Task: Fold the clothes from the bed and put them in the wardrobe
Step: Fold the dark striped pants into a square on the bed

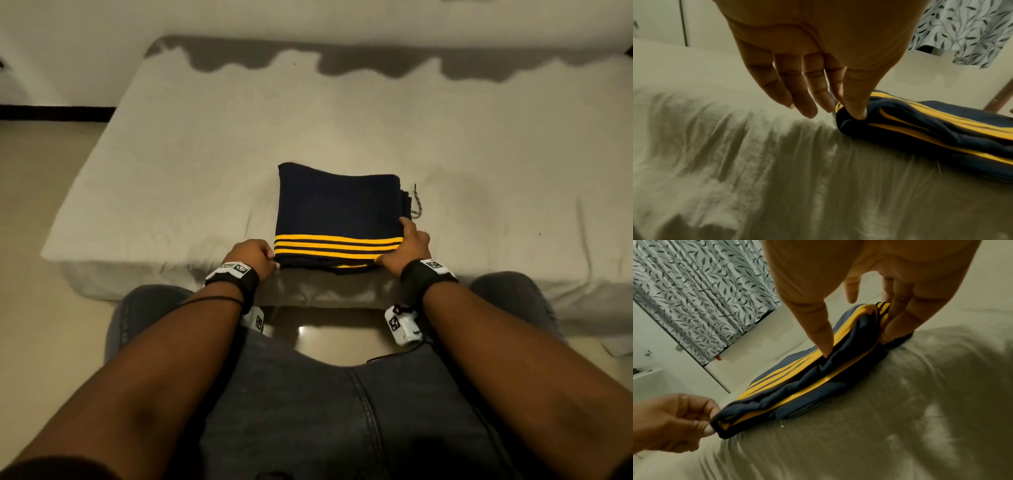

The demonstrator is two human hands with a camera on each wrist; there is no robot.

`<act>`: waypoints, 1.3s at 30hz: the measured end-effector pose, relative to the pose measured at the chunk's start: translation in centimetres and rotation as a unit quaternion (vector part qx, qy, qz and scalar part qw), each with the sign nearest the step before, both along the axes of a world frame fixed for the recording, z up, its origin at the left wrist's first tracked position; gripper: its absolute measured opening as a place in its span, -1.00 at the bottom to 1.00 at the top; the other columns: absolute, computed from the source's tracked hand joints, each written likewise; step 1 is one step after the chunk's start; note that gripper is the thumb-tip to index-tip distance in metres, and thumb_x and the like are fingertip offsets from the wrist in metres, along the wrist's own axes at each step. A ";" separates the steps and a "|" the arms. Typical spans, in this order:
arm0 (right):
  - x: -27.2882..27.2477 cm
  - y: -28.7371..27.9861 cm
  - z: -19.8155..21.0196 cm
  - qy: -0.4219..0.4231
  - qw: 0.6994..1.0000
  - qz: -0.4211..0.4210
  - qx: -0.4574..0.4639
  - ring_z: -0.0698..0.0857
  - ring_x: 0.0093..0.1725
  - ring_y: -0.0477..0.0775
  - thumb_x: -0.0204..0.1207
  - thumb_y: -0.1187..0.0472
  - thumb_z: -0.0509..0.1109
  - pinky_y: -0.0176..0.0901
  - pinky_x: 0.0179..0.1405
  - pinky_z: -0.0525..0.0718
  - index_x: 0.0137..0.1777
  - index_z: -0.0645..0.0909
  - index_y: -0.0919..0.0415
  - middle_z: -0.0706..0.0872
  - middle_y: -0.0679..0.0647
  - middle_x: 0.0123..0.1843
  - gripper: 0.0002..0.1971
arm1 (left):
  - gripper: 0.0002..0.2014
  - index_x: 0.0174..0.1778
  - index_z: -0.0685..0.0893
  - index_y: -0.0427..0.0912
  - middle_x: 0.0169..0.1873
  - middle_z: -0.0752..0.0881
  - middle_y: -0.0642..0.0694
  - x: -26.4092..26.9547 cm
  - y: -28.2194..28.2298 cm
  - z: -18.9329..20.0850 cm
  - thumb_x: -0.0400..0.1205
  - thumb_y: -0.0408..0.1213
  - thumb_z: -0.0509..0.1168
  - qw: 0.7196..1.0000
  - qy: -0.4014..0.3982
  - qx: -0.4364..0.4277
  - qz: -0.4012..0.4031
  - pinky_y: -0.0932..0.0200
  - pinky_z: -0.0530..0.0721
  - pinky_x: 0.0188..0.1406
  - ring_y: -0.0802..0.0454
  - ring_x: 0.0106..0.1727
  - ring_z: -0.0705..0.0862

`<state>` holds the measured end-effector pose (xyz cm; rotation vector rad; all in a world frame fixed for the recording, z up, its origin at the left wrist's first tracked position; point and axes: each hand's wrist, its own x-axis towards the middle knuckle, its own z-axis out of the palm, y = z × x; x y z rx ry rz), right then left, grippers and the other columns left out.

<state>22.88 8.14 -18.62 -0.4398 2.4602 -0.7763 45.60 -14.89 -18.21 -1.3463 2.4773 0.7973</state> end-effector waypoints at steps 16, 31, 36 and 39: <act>-1.7 1.6 1.3 0.120 0.981 0.089 0.126 0.72 -0.02 0.18 0.47 0.19 0.57 -0.15 -0.02 0.65 -0.20 0.72 0.07 0.77 0.06 -0.05 -0.92 | -0.86 -0.06 0.78 0.07 -0.05 0.77 -0.09 -0.6 0.4 2.7 0.52 -0.25 0.49 0.990 -0.021 -0.111 -0.079 0.07 0.59 -0.08 -0.23 0.02 0.73; -0.7 0.6 1.9 0.076 0.991 0.096 0.058 0.73 -0.08 0.07 0.48 0.09 0.54 -0.13 -0.12 0.68 -0.13 0.72 0.04 0.75 -0.02 -0.14 -0.93 | -0.74 0.10 0.76 0.02 0.04 0.75 -0.13 -0.6 1.7 1.1 0.71 0.08 0.28 0.993 -0.003 -0.089 -0.076 0.03 0.59 -0.08 -0.17 0.00 0.68; 0.7 -1.8 2.4 0.132 0.969 0.196 0.075 0.70 0.11 0.11 0.56 -0.03 0.48 -0.05 0.06 0.68 0.22 0.69 0.02 0.71 0.01 0.12 -0.72 | -0.73 0.32 0.60 0.10 0.69 0.23 -0.13 -3.3 3.2 -0.1 0.71 -0.03 0.28 0.974 0.077 -0.186 -0.107 -0.29 0.59 0.30 -0.27 0.62 0.29; 3.1 -3.8 0.8 0.217 0.912 0.327 0.123 0.46 0.55 0.23 0.52 -0.08 0.50 0.19 0.47 0.54 0.59 0.45 -0.01 0.44 0.11 0.59 -0.35 | -0.58 0.54 0.47 0.06 0.73 0.19 -0.14 -5.2 4.8 -1.2 0.73 -0.05 0.18 0.960 0.069 -0.207 -0.178 -0.36 0.51 0.42 -0.29 0.72 0.14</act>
